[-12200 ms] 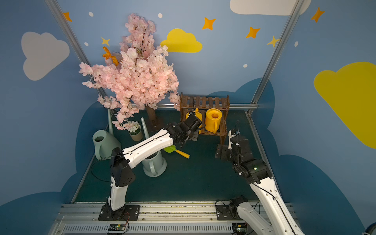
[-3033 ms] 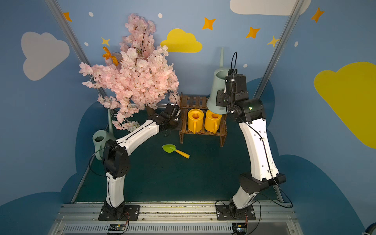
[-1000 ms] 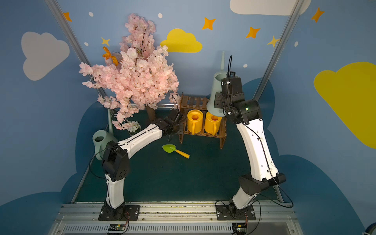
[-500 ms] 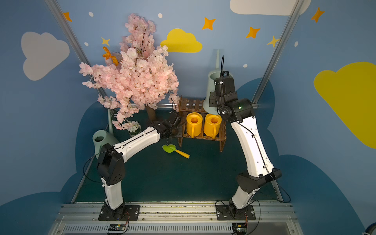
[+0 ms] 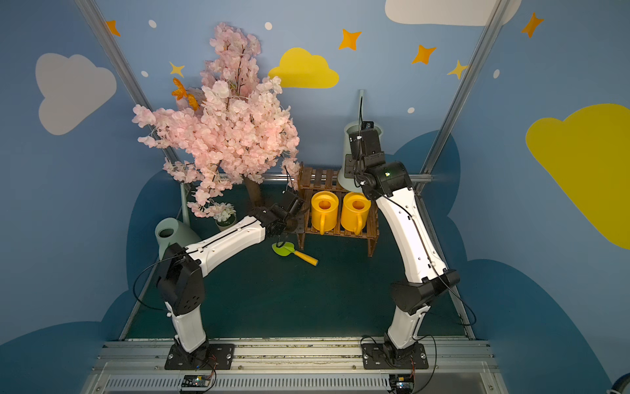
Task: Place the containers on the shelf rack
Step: Move the shelf to the center of the board.
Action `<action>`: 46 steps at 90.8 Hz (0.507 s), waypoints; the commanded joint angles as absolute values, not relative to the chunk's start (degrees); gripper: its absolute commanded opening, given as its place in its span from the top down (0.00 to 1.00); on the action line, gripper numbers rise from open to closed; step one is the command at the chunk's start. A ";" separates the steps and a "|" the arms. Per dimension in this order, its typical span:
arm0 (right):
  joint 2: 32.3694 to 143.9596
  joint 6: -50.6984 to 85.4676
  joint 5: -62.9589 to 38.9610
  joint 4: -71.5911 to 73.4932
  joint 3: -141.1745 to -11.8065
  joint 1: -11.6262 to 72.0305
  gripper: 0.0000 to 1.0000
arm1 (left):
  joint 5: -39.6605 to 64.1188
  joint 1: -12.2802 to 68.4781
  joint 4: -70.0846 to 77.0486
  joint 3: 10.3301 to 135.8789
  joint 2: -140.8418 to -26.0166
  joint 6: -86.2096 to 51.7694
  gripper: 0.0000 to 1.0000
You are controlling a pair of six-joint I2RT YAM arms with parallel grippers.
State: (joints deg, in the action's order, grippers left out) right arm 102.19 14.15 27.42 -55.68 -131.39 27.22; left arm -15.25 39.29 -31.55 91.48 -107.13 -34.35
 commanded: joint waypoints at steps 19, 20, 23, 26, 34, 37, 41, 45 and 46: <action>101.10 16.10 29.70 -53.70 -133.18 27.67 0.91 | -10.63 40.34 -35.38 89.18 -105.86 -36.68 0.85; 101.04 16.10 29.71 -53.70 -133.17 27.64 0.89 | -10.63 40.34 -35.36 89.11 -105.84 -36.75 0.84; 100.89 16.13 29.68 -53.89 -133.09 27.61 0.88 | -10.72 40.36 -35.17 88.86 -105.74 -36.81 0.84; 100.68 16.25 29.67 -53.96 -132.90 27.67 0.85 | -10.83 40.34 -34.87 88.56 -105.61 -36.80 0.83; 100.10 16.50 29.70 -53.90 -132.21 27.64 0.80 | -11.02 40.39 -34.40 87.86 -105.26 -36.80 0.82; 99.92 16.64 29.63 -53.84 -131.92 27.68 0.78 | -11.02 40.35 -34.37 87.84 -105.15 -36.76 0.80; 99.73 16.74 29.58 -53.79 -131.67 27.68 0.77 | -11.18 40.34 -34.37 87.76 -105.03 -36.65 0.80; 99.56 16.87 29.53 -53.79 -131.44 27.71 0.75 | -11.27 40.29 -34.37 87.67 -104.95 -36.53 0.78; 99.53 16.91 29.53 -53.79 -131.37 27.74 0.75 | -11.35 40.31 -34.37 87.65 -104.95 -36.55 0.78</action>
